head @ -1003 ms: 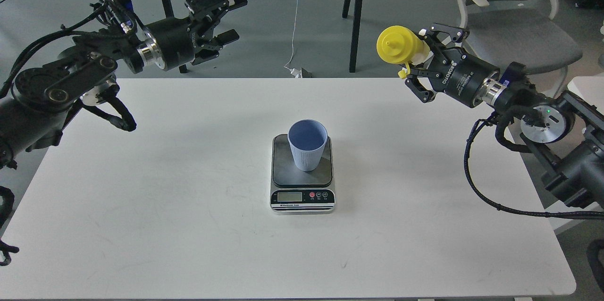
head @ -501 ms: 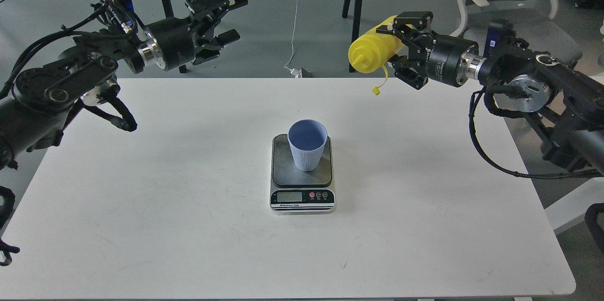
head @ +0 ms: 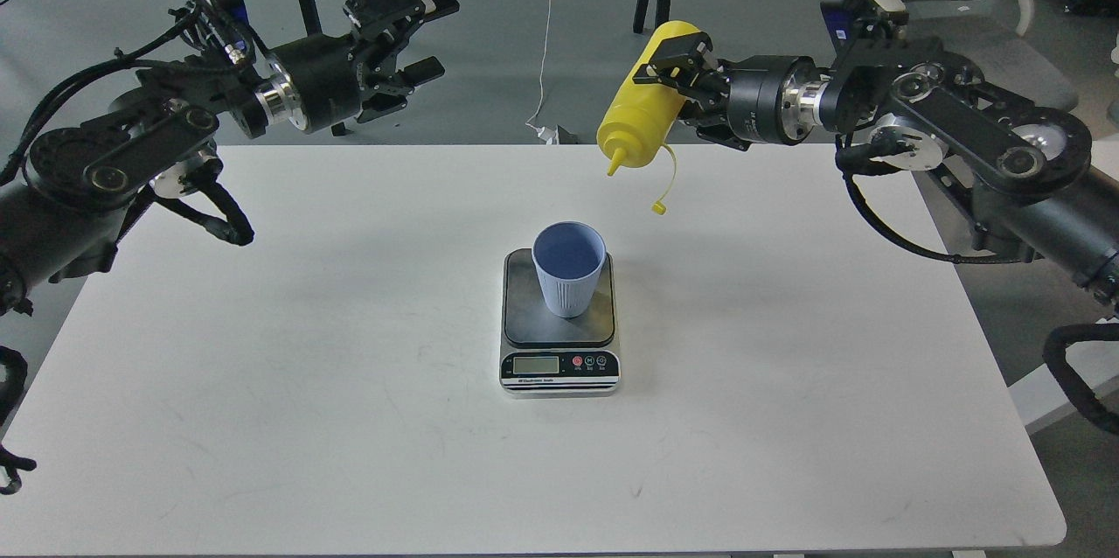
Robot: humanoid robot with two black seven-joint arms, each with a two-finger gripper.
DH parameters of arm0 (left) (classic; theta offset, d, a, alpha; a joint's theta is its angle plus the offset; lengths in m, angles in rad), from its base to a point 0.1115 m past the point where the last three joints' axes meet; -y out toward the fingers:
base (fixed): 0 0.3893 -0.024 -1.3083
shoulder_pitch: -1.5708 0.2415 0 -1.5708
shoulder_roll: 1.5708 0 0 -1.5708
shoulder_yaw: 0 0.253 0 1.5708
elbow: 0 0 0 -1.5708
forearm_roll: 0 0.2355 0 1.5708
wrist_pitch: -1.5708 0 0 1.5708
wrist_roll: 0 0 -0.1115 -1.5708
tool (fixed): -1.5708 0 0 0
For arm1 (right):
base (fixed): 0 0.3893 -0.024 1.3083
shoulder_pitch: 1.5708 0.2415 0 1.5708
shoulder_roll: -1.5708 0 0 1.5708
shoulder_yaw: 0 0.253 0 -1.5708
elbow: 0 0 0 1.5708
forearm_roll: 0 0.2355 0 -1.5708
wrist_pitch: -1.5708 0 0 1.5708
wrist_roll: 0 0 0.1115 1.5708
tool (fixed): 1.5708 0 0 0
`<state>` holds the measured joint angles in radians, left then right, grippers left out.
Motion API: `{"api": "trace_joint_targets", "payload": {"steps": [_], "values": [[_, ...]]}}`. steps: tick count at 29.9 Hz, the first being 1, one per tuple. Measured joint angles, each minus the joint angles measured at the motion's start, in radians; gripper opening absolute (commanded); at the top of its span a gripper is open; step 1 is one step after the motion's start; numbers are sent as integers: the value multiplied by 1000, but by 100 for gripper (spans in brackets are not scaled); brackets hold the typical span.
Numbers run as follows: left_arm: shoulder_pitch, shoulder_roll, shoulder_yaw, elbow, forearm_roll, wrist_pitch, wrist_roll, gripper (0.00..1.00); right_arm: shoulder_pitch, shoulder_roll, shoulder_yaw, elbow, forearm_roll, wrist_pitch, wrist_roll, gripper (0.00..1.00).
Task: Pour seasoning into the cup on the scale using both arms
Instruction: 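Tilt the yellow bottle upside down over the blue cup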
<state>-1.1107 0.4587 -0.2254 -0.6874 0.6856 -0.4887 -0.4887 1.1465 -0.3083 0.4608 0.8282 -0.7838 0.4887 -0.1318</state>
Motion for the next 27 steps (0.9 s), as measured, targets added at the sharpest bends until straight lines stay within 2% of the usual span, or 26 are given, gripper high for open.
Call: {"api": "trace_joint_targets", "payload": {"steps": [11,27], "values": [[3,9,0,-3,0,0,0,99,65,76,-113,-10,-153,0,28,14],[5,12,3,-14,0,0,0,99,109,120,-138,-28,-284,0,45,14]]}}
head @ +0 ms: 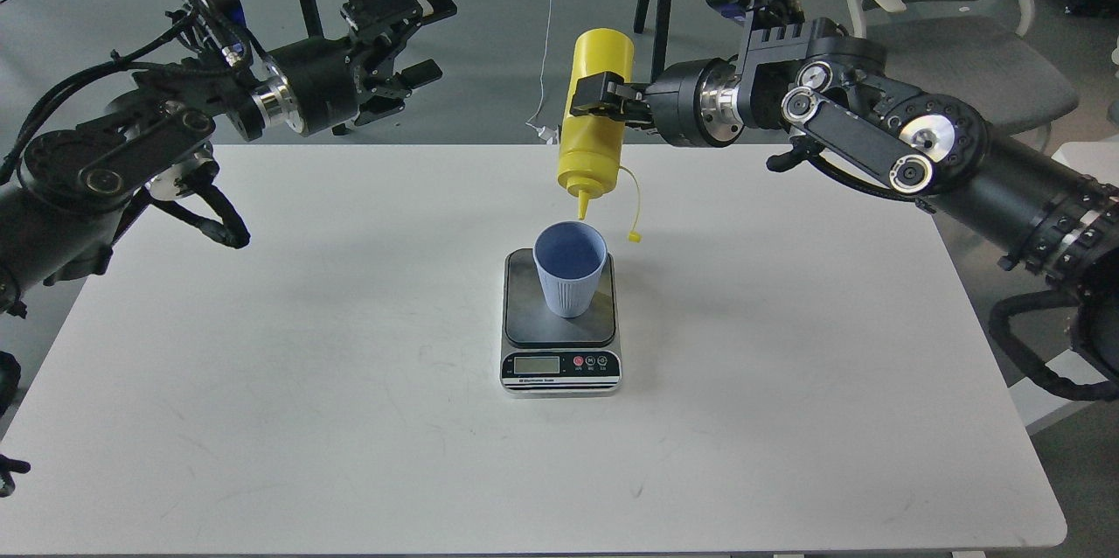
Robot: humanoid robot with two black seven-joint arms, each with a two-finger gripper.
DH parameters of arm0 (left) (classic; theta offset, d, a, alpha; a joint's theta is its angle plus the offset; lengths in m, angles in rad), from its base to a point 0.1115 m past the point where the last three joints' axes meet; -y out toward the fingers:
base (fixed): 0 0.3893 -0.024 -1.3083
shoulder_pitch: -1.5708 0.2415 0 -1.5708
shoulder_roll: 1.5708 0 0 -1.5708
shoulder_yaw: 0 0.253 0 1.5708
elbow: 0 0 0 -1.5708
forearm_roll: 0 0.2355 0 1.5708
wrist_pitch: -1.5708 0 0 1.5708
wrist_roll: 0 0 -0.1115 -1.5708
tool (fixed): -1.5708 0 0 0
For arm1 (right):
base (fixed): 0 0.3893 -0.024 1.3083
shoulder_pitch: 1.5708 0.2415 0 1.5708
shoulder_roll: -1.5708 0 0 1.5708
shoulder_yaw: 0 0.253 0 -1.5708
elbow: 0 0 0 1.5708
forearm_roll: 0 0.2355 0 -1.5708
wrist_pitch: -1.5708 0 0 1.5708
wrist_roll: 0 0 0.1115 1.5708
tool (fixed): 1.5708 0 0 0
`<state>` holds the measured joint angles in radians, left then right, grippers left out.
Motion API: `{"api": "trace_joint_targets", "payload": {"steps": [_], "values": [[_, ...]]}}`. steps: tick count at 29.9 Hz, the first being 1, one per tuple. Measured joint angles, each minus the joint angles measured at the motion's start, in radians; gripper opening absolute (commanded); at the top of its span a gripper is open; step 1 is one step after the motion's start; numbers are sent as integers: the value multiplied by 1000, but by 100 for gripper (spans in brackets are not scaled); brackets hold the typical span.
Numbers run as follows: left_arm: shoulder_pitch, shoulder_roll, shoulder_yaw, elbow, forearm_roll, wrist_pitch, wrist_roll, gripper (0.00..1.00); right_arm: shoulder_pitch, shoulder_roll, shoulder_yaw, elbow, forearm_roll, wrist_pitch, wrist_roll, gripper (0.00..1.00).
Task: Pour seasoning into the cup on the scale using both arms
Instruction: 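Tilt the yellow bottle upside down over the blue cup, then hold the inverted bottle above the cup and squeeze seasoning in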
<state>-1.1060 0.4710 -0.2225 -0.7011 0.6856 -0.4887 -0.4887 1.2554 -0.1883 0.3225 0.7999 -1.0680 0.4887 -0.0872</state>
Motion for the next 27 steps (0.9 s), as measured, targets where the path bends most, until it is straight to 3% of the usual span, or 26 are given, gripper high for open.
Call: {"api": "trace_joint_targets", "payload": {"steps": [27], "values": [[18,17,1,0,0,0,0,99,59,97,-141,-83,-118,0,47,14]]}}
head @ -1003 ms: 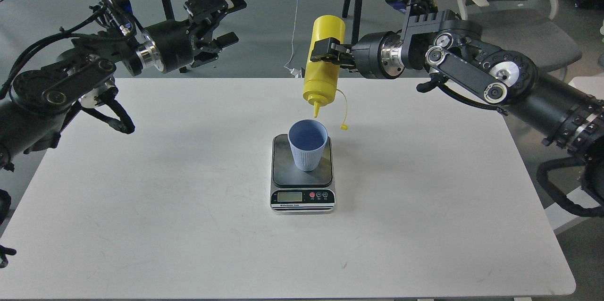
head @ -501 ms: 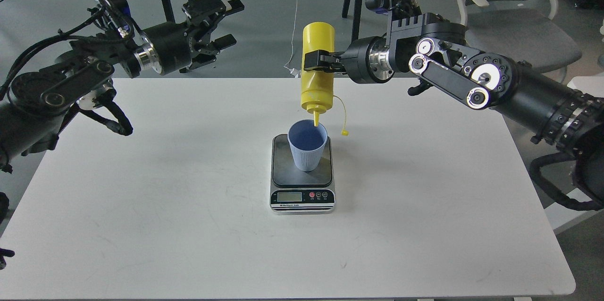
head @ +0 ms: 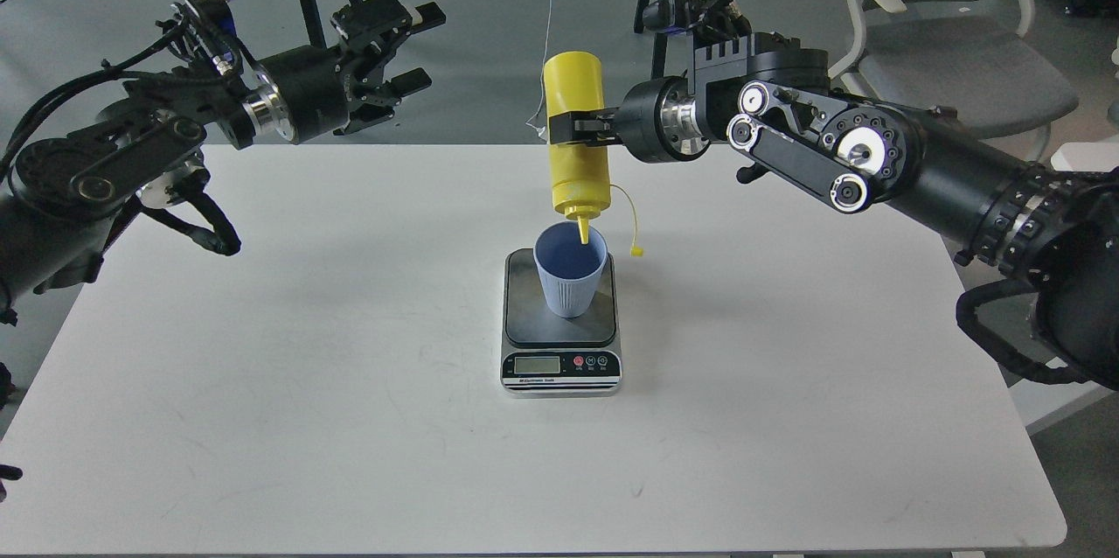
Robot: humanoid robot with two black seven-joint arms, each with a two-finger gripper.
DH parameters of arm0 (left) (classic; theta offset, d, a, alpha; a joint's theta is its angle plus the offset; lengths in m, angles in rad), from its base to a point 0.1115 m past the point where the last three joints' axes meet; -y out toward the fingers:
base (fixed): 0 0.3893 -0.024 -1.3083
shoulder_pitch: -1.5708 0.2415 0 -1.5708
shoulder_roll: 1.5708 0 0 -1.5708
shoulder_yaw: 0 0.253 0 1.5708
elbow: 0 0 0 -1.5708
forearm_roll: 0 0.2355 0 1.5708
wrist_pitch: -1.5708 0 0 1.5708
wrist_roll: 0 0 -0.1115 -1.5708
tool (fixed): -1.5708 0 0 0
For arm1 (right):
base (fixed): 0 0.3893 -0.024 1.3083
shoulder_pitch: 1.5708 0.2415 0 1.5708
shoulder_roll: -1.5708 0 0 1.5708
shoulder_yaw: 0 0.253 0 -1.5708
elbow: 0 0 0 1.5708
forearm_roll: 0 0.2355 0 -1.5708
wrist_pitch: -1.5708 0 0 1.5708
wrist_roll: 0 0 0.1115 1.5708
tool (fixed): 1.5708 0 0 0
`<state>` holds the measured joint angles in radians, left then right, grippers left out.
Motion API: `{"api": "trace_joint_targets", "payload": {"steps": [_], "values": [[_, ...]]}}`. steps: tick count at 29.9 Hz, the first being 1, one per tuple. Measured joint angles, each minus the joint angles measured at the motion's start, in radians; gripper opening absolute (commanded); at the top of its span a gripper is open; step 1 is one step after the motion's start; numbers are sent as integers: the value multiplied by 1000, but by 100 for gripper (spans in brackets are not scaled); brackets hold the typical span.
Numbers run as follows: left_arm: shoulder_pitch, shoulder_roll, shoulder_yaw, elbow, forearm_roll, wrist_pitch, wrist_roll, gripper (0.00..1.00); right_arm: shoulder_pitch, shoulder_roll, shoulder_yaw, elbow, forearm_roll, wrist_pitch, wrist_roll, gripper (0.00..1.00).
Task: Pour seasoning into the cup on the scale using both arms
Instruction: 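Hold the inverted bottle above the cup and squeeze seasoning in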
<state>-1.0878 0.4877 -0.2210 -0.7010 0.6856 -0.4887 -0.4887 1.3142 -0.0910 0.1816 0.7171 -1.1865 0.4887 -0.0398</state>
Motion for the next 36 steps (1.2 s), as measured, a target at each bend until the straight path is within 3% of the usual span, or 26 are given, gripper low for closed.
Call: {"api": "trace_joint_targets", "payload": {"steps": [28,36], "values": [[19,1,7,0,2,0,0,99,11,49,-14,-79,-7,0,19,15],[20,2,10,0,3,0,0,99,26,-7,106,-71,47,0,20,15]]}}
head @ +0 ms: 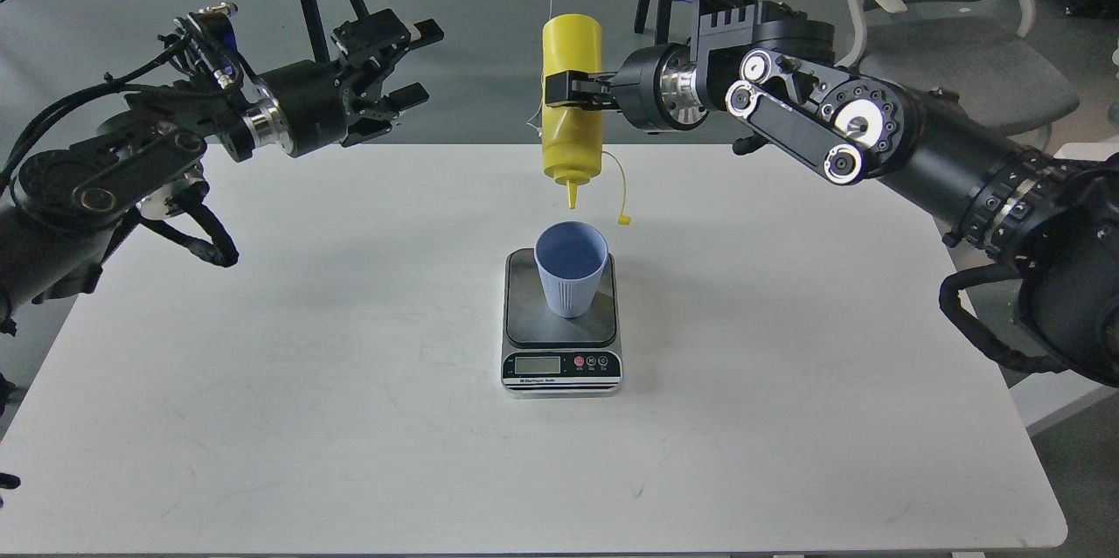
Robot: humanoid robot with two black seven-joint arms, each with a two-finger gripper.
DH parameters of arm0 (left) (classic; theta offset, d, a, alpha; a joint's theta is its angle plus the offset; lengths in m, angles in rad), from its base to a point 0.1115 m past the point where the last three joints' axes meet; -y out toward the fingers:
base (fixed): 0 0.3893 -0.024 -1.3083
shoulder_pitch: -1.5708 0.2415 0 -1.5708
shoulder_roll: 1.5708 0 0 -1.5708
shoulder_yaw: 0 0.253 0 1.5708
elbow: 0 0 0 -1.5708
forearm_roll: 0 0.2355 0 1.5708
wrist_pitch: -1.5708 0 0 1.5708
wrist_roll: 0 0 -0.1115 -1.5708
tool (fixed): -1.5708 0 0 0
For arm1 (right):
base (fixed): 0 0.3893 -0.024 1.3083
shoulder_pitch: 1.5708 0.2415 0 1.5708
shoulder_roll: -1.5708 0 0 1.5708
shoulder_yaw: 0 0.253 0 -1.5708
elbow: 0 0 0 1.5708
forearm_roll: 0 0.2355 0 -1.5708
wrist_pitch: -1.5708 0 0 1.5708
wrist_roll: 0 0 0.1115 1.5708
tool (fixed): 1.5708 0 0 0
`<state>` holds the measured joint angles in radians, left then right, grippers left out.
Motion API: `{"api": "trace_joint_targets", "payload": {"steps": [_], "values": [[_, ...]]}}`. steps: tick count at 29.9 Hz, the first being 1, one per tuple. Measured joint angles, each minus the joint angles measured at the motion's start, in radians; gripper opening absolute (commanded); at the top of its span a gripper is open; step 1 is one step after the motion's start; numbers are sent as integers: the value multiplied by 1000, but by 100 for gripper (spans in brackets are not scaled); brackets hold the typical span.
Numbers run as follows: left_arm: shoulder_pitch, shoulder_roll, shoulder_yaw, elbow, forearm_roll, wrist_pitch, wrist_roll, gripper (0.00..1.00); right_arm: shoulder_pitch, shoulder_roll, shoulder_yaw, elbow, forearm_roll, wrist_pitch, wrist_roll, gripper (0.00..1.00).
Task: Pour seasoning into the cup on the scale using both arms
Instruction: 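Hold the inverted bottle above the cup and squeeze seasoning in, then turn the bottle upright and carry it back down toward the table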
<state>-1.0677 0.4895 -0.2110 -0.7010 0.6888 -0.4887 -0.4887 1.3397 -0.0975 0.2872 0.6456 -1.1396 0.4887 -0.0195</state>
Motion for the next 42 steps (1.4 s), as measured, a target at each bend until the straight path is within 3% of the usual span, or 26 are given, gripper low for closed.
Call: {"api": "trace_joint_targets", "payload": {"steps": [11,22,32,38,42], "values": [[9,2,2,0,0,0,0,99,-35,-316,86,114,425,0,-14,14],[14,1,12,-27,6,0,0,99,-304,-680,175,348,966,0,2,14],[14,-2,17,-35,9,0,0,99,-669,-705,425,444,1215,0,36,14],[18,0,43,-35,9,0,0,99,-838,-649,446,443,1275,0,169,14],[18,-7,64,-35,10,0,0,99,-924,-575,450,436,1282,0,220,14]]}}
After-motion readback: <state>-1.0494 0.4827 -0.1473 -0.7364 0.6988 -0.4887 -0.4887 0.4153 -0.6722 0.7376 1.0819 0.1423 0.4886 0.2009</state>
